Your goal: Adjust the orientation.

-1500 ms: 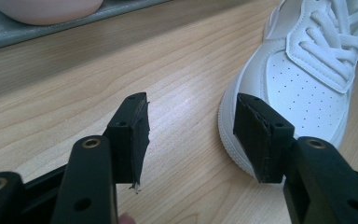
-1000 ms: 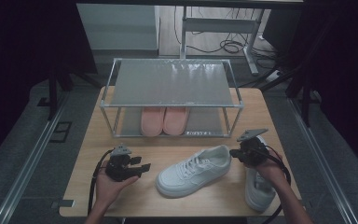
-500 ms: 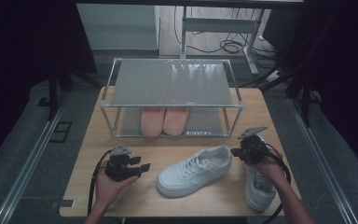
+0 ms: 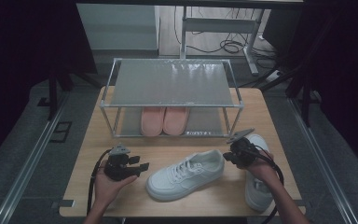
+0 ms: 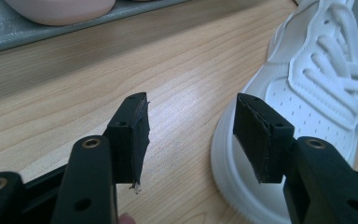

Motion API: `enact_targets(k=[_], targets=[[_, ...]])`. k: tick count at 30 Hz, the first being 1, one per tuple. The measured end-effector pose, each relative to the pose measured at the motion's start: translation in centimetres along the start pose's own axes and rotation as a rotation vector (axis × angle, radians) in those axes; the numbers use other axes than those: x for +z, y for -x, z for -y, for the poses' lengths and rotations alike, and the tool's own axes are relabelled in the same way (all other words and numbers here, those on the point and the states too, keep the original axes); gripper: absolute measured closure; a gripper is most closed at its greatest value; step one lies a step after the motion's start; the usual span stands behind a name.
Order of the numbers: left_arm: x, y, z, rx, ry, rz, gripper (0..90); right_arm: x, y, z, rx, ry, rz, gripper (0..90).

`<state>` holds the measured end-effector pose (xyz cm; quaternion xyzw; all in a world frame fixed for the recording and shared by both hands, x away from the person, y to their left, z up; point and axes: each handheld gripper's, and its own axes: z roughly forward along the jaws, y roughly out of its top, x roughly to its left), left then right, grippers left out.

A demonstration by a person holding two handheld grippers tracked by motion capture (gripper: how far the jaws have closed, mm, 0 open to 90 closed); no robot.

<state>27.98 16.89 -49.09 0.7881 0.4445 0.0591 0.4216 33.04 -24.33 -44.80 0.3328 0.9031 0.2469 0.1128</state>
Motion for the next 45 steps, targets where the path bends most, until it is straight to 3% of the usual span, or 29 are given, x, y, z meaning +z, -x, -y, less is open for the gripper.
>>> enact_targets(k=[4, 9, 24, 33, 45], targets=[[-0.2, -0.2, 0.0, -0.002, 0.007, -0.001, 45.6, -0.2, 0.4, -0.4, 0.02, 0.028, -0.023, 90.0], [-0.2, -0.2, 0.0, -0.001, 0.002, -0.002, 45.6, -0.2, 0.9, -1.9, 0.037, 0.055, -0.012, 90.0], [-0.1, -0.2, 0.0, 0.0, 0.001, 0.0, 45.6, 1.8, 1.1, -4.0, 0.043, 0.058, -0.024, 89.5], [-0.2, -0.2, 0.0, 0.0, 0.001, 0.001, 45.6, 1.7, 0.7, -3.6, 0.013, 0.038, -0.021, 90.0], [-0.1, -0.1, 0.0, 0.002, -0.005, -0.001, 45.6, 0.0, -0.1, -1.0, -0.014, 0.035, -0.023, 90.0]])
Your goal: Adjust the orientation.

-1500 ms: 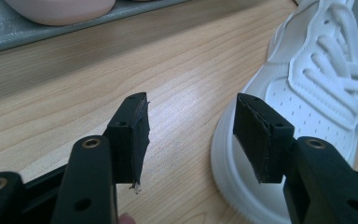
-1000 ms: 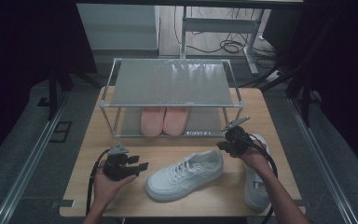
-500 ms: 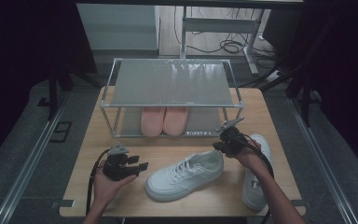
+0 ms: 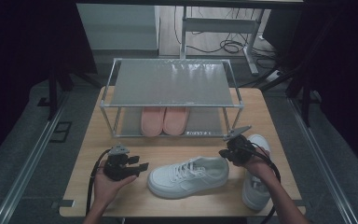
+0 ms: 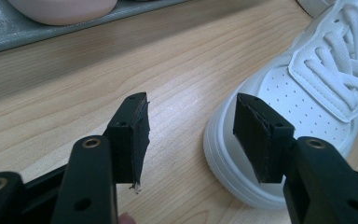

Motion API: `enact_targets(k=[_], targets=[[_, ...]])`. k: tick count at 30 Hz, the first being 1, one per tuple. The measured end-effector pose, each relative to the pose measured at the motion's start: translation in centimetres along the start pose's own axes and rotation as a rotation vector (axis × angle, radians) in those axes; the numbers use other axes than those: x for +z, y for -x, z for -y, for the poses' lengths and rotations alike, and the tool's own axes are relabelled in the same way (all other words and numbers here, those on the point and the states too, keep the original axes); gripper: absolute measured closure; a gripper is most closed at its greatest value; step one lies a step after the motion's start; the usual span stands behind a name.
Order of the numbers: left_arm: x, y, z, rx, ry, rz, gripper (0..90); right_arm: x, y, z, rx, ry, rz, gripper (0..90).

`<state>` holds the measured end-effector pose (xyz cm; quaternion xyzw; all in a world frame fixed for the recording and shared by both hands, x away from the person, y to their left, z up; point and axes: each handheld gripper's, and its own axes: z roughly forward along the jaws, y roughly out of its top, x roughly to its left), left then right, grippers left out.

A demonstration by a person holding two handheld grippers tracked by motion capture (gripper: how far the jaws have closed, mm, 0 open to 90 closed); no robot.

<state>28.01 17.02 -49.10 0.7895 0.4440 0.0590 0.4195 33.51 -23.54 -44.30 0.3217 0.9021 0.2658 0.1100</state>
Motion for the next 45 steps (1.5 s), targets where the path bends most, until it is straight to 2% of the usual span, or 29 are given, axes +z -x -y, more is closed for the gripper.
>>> enact_targets(k=[20, 28, 45], targets=[[0.2, 0.1, 0.0, 0.003, -0.005, 0.003, 45.6, -2.5, -2.0, 3.9, -0.006, 0.028, -0.035, 90.0], [0.4, 0.2, 0.1, 0.003, -0.01, 0.004, 45.6, -3.4, -3.3, 5.5, -0.014, 0.047, -0.051, 90.0], [0.6, 0.3, 0.1, 0.003, -0.018, 0.004, 45.6, -4.1, -4.7, 6.9, -0.008, 0.083, -0.048, 90.0]])
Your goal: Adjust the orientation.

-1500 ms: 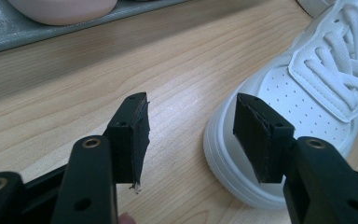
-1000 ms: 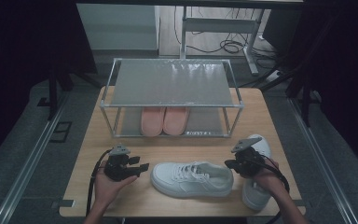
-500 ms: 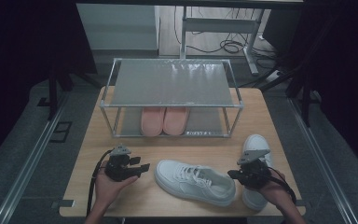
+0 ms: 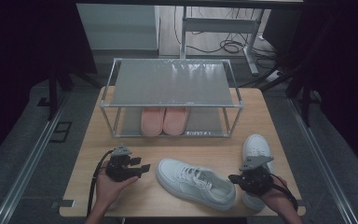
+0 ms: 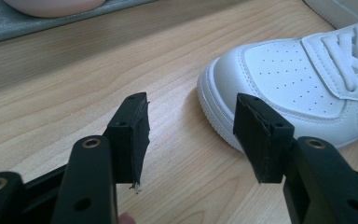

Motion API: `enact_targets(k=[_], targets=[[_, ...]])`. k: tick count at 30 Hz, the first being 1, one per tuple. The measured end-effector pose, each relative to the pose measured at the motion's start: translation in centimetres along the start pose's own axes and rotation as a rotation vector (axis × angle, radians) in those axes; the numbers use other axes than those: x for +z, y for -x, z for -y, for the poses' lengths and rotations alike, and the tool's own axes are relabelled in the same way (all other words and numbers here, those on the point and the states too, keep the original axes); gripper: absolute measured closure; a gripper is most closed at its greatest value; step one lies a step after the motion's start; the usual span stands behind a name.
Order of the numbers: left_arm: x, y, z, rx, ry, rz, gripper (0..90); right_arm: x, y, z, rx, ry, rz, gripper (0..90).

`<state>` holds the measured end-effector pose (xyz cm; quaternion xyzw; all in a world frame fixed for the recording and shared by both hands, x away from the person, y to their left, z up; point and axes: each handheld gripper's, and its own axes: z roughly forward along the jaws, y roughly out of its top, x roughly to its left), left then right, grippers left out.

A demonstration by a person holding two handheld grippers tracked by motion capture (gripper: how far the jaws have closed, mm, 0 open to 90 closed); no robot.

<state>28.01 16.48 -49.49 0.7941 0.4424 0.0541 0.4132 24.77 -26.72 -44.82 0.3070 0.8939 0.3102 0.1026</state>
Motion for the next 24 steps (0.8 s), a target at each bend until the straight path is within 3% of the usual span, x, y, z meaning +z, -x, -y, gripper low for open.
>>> enact_targets(k=[24], targets=[[0.2, 0.0, 0.1, 0.0, -0.009, -0.001, 45.6, -0.7, -2.3, 1.1, -0.033, 0.015, -0.034, 90.0]])
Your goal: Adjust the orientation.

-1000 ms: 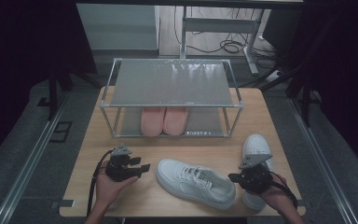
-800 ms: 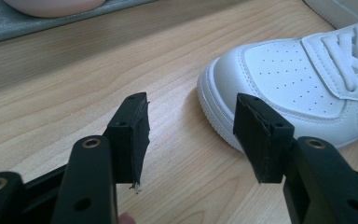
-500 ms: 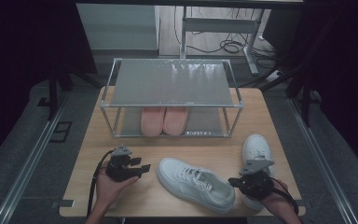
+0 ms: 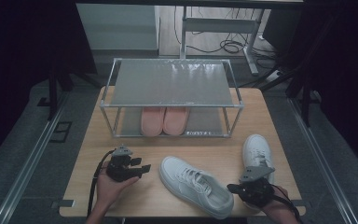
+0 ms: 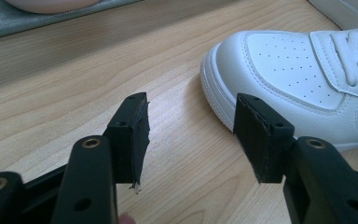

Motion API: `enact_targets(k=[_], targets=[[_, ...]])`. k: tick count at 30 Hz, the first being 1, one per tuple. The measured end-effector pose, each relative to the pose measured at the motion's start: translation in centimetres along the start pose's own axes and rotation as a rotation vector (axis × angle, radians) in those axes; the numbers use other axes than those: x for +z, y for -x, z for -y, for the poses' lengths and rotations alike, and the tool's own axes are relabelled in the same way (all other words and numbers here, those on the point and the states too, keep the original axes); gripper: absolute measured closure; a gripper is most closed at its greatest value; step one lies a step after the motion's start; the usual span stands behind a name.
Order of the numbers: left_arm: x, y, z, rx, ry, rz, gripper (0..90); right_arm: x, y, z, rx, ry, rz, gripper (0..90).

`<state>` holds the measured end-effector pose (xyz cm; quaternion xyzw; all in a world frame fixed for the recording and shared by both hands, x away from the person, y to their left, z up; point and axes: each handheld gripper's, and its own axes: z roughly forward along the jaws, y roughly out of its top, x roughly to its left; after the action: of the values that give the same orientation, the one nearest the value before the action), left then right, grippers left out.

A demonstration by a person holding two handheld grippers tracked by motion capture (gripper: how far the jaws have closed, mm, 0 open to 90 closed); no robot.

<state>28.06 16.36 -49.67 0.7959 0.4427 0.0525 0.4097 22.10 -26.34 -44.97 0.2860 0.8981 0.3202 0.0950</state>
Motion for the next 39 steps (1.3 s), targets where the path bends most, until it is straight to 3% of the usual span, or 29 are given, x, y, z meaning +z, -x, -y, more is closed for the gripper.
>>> enact_targets(k=[10, 21, 28, 33, 36, 39], targets=[[0.2, 0.2, 0.1, 0.006, -0.005, 0.012, 47.8, 0.9, 0.5, -0.5, 0.007, 0.011, -0.035, 88.6], [0.2, 0.8, 0.2, 0.049, -0.006, 0.021, 73.0, 1.1, 1.2, -1.5, 0.021, 0.071, -0.038, 85.2], [0.1, 1.1, 0.2, 0.074, -0.002, 0.019, 87.8, 1.2, 2.1, -1.9, 0.049, 0.12, -0.04, 76.5], [0.1, 1.2, 0.3, 0.081, -0.002, 0.018, 89.8, 0.9, 2.0, -1.8, 0.058, 0.153, -0.042, 71.7], [0.1, 1.4, 0.3, 0.086, -0.005, 0.021, 90.0, 0.4, 1.9, -1.5, 0.076, 0.202, -0.042, 68.2], [0.2, 1.6, 0.3, 0.091, -0.008, 0.024, 90.0, 0.2, 1.9, -1.4, 0.08, 0.208, -0.043, 66.6]])
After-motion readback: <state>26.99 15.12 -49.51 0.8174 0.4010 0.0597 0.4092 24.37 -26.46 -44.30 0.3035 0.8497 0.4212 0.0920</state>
